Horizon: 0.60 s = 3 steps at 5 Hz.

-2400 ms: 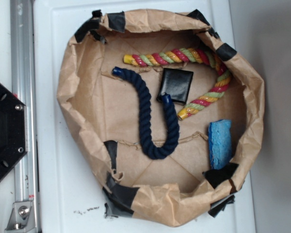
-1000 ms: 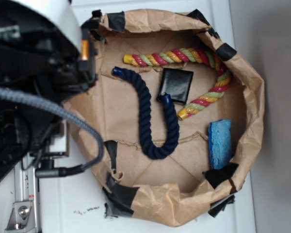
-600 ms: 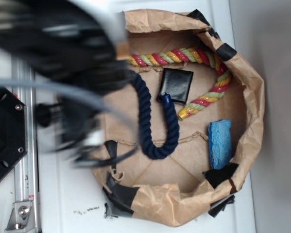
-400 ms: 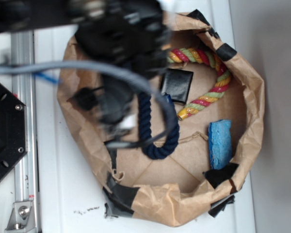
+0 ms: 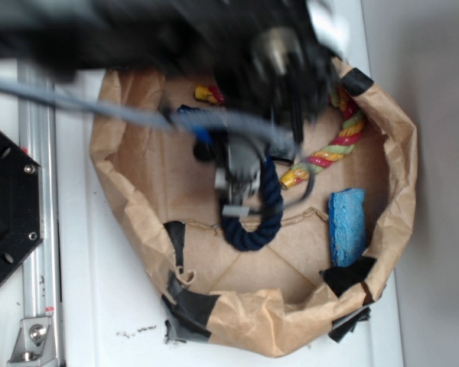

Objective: Grab the blue rope.

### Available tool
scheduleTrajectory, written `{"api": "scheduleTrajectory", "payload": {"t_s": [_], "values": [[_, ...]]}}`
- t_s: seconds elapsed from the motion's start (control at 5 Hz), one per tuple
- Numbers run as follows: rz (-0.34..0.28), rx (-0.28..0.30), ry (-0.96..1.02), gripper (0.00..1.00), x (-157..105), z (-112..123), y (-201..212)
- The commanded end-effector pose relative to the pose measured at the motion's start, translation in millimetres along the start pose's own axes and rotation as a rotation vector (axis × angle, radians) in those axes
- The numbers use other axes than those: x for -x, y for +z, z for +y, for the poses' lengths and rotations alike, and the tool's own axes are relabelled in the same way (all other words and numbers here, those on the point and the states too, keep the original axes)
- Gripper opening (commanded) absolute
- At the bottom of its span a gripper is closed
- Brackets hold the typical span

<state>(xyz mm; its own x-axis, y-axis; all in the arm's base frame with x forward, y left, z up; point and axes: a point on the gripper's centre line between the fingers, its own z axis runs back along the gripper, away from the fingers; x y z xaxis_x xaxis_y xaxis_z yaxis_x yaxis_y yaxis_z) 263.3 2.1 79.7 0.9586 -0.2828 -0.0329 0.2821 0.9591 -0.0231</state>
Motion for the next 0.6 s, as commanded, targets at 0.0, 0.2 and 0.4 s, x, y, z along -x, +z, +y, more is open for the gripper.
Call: {"api": "scheduleTrajectory", "payload": {"t_s": [0.0, 0.2, 0.4], "values": [[0.019, 0.022, -0.127, 1.00, -2.8, -58.4, -22.5], [0.022, 0.042, -0.119, 1.00, 3.3, -63.4, -34.2], [-0.028, 0.123, -0.095, 1.00, 8.9, -66.9, -56.4]]}}
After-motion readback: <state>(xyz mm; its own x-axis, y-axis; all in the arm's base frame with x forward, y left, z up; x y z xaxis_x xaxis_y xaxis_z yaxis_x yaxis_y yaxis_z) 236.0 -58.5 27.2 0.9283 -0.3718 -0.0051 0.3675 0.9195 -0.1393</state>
